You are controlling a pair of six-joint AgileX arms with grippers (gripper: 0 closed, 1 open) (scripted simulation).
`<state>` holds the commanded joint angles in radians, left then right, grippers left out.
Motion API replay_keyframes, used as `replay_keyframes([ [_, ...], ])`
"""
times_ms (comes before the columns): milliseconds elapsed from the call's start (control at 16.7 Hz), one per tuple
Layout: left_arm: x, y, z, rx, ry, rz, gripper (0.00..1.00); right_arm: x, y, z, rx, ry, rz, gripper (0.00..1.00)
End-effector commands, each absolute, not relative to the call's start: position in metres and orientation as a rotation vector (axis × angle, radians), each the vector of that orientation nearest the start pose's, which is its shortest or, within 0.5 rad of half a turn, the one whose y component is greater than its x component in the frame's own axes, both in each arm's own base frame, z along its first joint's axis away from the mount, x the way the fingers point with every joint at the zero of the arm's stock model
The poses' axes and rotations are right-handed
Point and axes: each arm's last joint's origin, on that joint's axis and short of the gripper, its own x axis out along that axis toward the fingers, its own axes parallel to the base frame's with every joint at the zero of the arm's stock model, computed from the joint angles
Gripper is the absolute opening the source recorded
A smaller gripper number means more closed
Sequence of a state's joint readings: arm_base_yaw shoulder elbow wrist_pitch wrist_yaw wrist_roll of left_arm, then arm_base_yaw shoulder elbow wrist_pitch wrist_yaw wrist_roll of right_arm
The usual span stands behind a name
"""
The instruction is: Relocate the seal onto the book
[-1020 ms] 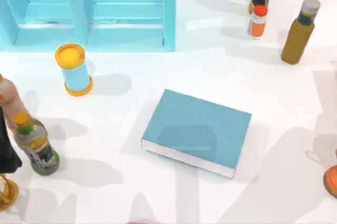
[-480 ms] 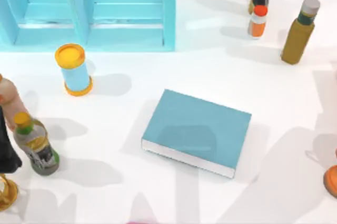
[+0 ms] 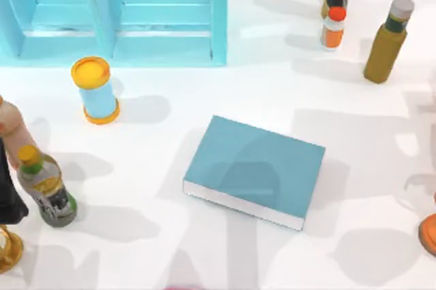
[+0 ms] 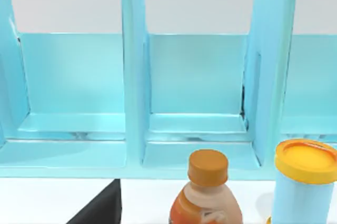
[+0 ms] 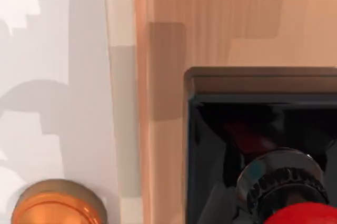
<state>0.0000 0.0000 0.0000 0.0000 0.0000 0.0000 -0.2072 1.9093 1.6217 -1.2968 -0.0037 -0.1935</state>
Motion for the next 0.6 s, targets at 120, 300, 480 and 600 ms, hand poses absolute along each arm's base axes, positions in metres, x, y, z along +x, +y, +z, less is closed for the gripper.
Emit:
replay_keyframes([
  [120, 0.106, -0.001, 0.160, 0.000, 0.000, 0.000, 1.00, 0.353, -0.039, 0.268, 0.013, 1.596, -0.002, 0.00],
  [300, 0.106, -0.001, 0.160, 0.000, 0.000, 0.000, 1.00, 0.342, -0.004, 0.303, 0.010, 1.579, -0.006, 0.00],
  [480, 0.106, -0.001, 0.160, 0.000, 0.000, 0.000, 1.00, 0.338, 0.002, 0.311, 0.010, 1.569, -0.007, 0.00],
  [600, 0.106, -0.001, 0.160, 0.000, 0.000, 0.000, 1.00, 0.339, 0.001, 0.309, 0.015, 1.573, -0.009, 0.00],
])
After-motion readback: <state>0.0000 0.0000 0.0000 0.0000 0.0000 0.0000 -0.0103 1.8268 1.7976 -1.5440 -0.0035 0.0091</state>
